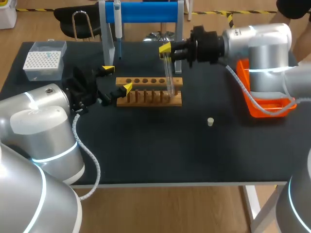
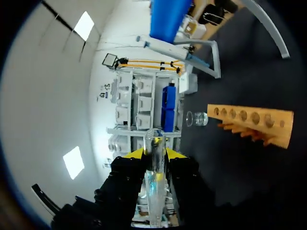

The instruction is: Invert the test tube, pick up the pipette, mount the tip to pipette, aspirate from beaker and dispense into the tube, eject the tip, return the pipette, and cap with the stopper.

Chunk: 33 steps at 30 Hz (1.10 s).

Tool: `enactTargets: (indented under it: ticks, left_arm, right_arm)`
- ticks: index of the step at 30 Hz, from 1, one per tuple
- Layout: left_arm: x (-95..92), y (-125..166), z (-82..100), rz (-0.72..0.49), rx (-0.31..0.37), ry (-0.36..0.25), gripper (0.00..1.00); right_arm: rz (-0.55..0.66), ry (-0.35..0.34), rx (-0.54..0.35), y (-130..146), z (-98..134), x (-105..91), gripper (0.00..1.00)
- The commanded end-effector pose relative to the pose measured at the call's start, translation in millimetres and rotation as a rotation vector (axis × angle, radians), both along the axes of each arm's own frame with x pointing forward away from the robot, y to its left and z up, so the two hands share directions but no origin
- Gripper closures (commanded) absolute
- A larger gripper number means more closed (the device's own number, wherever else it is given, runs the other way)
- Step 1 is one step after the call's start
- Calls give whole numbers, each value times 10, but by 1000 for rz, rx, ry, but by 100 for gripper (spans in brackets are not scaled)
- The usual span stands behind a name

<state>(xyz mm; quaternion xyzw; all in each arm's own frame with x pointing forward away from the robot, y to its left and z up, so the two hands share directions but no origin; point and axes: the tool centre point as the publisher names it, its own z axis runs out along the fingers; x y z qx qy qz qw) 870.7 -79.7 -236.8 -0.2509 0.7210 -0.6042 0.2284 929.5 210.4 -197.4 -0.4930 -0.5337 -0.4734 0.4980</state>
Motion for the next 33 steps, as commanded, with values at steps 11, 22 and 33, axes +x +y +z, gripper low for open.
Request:
enactTargets:
  ticks: [11,22,33]
  left_arm:
    - [-11,-6,-12,5,-3,-5,0]
    - [-11,-6,-12,5,-3,-5,0]
    - [-11,-6,-12,5,-3,-5,0]
  right_arm:
    - [-14,197,52,-16,-102,15,100]
    - [10,31,71,-59,-47,20,100]
    - [7,21,43,-95,-58,18,100]
